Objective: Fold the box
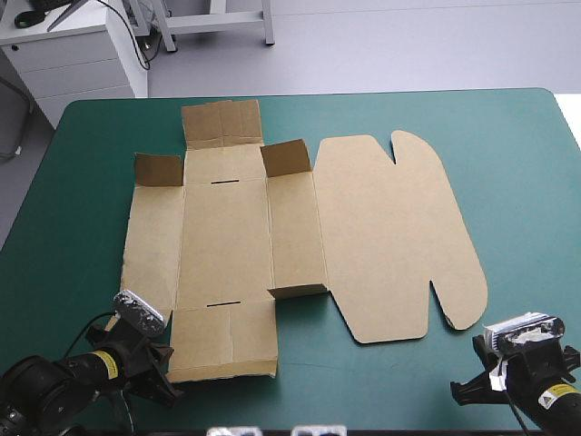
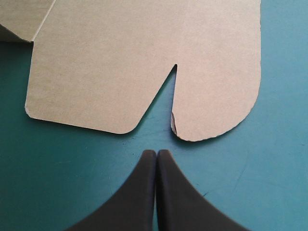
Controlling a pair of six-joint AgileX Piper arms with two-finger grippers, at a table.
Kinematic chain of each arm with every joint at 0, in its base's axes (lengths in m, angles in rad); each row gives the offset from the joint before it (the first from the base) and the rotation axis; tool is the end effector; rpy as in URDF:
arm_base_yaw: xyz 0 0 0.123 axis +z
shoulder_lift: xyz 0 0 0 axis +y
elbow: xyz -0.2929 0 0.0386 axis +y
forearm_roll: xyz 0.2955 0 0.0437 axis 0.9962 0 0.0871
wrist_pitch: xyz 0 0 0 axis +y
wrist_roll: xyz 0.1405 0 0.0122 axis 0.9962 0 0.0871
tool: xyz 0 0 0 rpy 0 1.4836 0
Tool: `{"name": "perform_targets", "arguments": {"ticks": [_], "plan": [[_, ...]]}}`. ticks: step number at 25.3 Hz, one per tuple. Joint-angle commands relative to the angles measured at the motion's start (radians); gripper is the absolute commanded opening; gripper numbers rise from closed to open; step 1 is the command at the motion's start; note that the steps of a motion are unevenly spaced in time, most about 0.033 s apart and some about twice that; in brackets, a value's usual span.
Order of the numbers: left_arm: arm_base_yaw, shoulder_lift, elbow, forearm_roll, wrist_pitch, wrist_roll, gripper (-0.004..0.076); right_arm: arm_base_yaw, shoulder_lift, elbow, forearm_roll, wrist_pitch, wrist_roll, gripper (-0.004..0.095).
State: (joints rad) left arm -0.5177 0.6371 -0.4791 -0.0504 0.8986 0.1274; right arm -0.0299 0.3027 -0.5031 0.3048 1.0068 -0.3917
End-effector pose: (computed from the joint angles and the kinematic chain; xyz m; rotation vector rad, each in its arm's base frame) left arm 0.1415 -0.0870 0.2087 0.7859 2.4286 -0.2151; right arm 0.1183 0.0323 0.2611 -0.3526 2.2180 0.1537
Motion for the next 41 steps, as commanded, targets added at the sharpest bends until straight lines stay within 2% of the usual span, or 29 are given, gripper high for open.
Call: {"name": "perform_targets", "arguments": {"ticks": [1, 9, 17, 33, 41], "plan": [[0.001, 0.006, -0.025, -0.007, -0.037, -0.007, -0.0008, 0.0, 0.009, -0.025, 0.017, -0.06, -0.007, -0.0019], [0.001, 0.006, -0.045, -0.028, -0.026, -0.013, -0.0008, 0.0, 0.009, -0.025, 0.017, -0.06, -0.007, -0.0019], [0.001, 0.039, -0.222, 0.002, 0.019, -0.031, -0.0008, 0.0, 0.009, -0.025, 0.017, -0.06, -0.007, -0.0019], [0.001, 0.518, -0.613, 0.076, 0.032, -0.013, -0.0006, 0.0, 0.009, -0.025, 0.017, -0.06, -0.007, -0.0019], [0.051, 0.601, -0.649, 0.025, 0.012, 0.032, 0.0019, 0.0, 0.009, -0.025, 0.017, -0.06, -0.007, -0.0019]]}}
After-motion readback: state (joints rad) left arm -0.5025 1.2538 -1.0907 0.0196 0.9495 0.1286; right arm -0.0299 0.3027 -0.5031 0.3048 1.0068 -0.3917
